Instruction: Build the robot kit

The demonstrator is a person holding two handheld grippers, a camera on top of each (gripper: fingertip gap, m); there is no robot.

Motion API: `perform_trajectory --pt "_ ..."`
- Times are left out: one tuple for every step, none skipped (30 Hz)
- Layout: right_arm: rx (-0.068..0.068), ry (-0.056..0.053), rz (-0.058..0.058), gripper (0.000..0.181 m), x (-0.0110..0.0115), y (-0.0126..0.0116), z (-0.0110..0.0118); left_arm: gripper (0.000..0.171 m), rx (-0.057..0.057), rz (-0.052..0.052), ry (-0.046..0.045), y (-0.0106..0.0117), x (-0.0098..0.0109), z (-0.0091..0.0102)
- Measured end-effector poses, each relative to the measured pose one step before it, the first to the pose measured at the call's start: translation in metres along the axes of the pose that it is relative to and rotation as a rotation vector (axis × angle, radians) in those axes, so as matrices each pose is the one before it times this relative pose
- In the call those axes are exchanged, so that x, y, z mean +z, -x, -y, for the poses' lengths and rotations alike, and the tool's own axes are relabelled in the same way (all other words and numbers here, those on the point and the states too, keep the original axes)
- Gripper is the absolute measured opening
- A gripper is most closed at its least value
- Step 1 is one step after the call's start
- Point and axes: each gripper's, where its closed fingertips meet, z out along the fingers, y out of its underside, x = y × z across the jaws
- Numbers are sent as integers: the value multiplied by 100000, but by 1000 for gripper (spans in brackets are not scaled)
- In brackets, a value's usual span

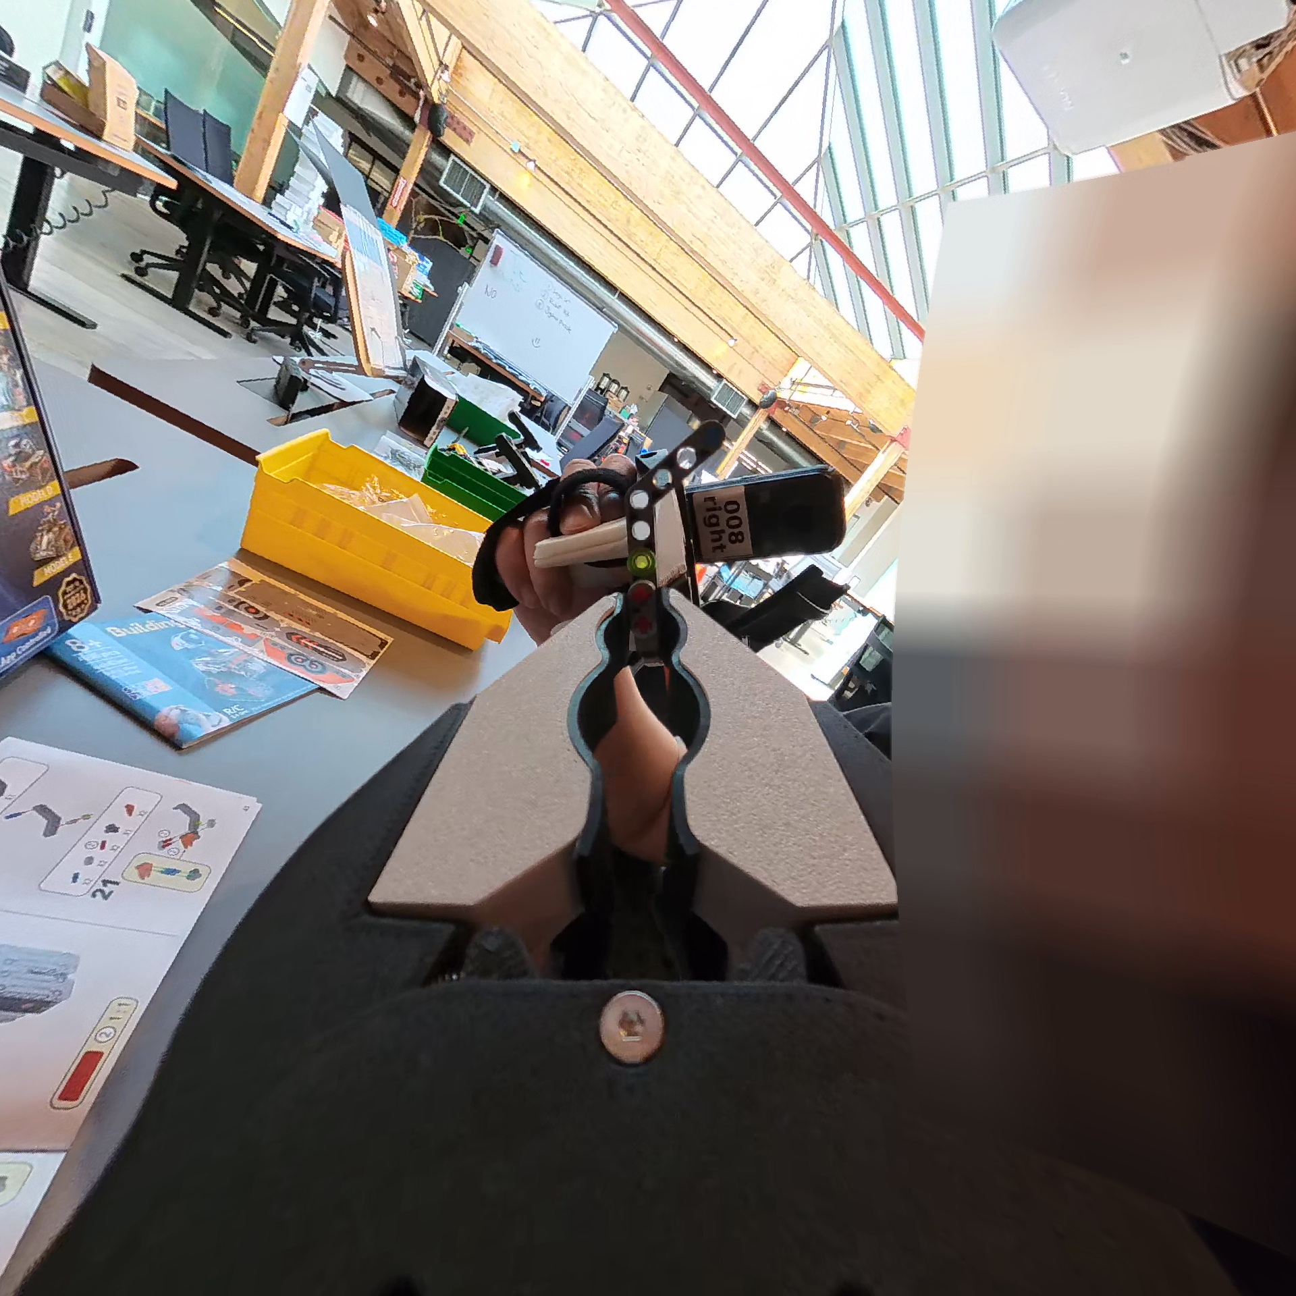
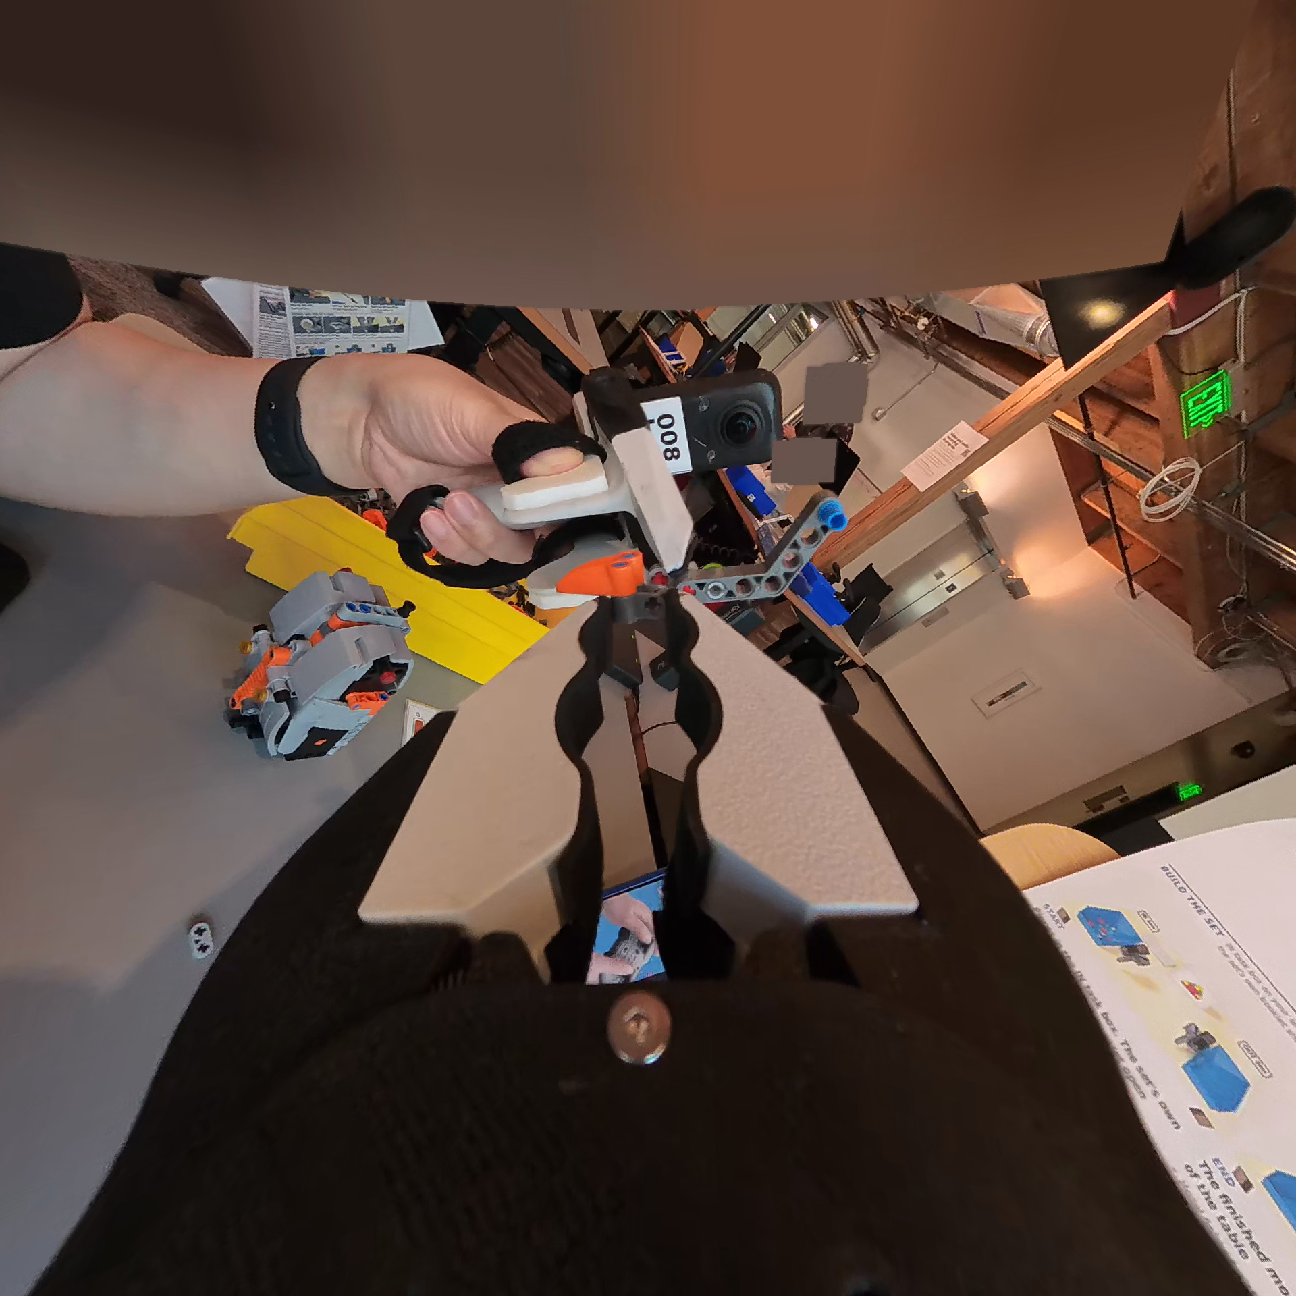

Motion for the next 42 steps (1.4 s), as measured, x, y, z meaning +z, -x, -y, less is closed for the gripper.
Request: perform_trajectory --pt "15 156 -375 15 9 -58 -14 5 -118 -120 -304 5 3 55" --pt "-156 423 -284 15 30 -41 -62 5 -281 -83 -466 48 -15 44" --pt "-426 274 -62 15 0 -2 -58 6 -466 -123 -238 61 -11 17" --pt "51 -137 135 15 11 16 -2 5 -644 -306 86 40 -12 -21" --pt "523 -547 -50 15 3 -36 52 6 -542 -361 -84 -17 -6 15" --pt "610 -570 -351 15 4 -72 55 5 0 -225 -560 -44 -4 67" --pt "342 -268 -207 15 -7 -42 0 6 380 146 -602 -15 2 75" --pt "66 306 5 15 -9 -22 -71 5 409 423 -161 35 11 11" --pt "21 746 -265 15 -12 -55 -95 5 194 494 9 69 0 1" --pt "-181 380 -294 15 1 -38 -23 5 75 206 -314 45 -2 32" --pt "-78 23 -57 15 -13 0 10 5 -324 -189 -248 12 11 17" --pt "343 -14 -113 15 -17 -35 15 5 -603 -374 -185 3 6 9" --pt "375 -222 -488 15 -10 -100 15 5 -324 -286 -411 -16 4 47" --pt "312 -298 -392 15 5 -63 -2 5 -57 -112 -478 -10 -19 63" --pt "531 -289 -63 14 16 -22 5 5 134 124 -192 -11 -24 35" --pt "633 -193 -4 14 29 -12 0 6 248 192 -41 -13 -32 24" --pt "446 194 38 14 31 -17 -38 5 185 270 -54 8 -22 22" --pt "207 235 -251 14 5 -47 -31 5 123 251 -181 29 -15 35" --pt "-138 7 -129 14 -2 -13 13 5 -36 -77 -259 5 -14 33" --pt "-153 144 -135 14 -2 -14 -6 6 -278 -204 -125 0 13 0" --pt "-133 240 -146 14 -8 -29 -19 6 -322 -212 -188 17 8 15" --pt "-186 386 -222 14 10 -20 -45 6 -161 -30 -222 32 0 19" --pt "-120 89 -244 14 3 -35 -5 6 -35 35 -268 36 5 28" --pt "45 -43 -77 14 13 -7 7 6 -61 -127 -133 5 -3 17" --pt "59 67 87 14 5 10 -2 6 -60 -75 -54 -6 5 13" --pt "-245 219 38 14 3 -3 -22 6 8 -2 15 0 -1 -2" --pt "-306 226 -34 14 11 -2 -9 6 152 62 21 5 0 -1" --pt "-190 417 45 14 9 3 -49 5 233 141 -42 14 -7 5" --pt "-238 370 281 14 3 39 -50 5 132 219 262 35 -7 -31" --pt "67 465 664 14 9 94 -83 6 -85 272 733 52 -7 -88" --pt "396 690 1078 14 8 133 -141 5 -4 549 1093 77 -30 -127" --pt "525 372 1276 14 -36 136 -130 5 344 749 1330 97 5 -158" --pt "787 -327 1421 14 -57 149 -30 5 431 387 1341 28 20 -180" --pt "918 -481 1273 14 -58 124 6 6 123 -84 1116 -18 34 -154" --pt "729 -209 857 14 -31 77 -6 6 -84 -155 638 -26 43 -107" --pt "157 -45 481 14 -6 63 -8 6 -3 -72 328 -4 15 -61" --pt "-77 476 244 14 27 43 -76 6 131 109 327 25 6 -51" --pt "-50 682 178 14 53 57 -109 6 317 569 348 68 -32 -34" --pt "-443 426 305 14 41 75 -77 6 624 623 388 62 -25 -41" --pt "-373 -111 249 14 6 73 34 4 567 264 662 -9 -1 -62" --pt "223 -132 376 14 18 55 34 6 371 -35 194 -57 7 -22" --pt "-151 55 424 13 -5 77 5 6 216 -64 -136 -47 47 2"
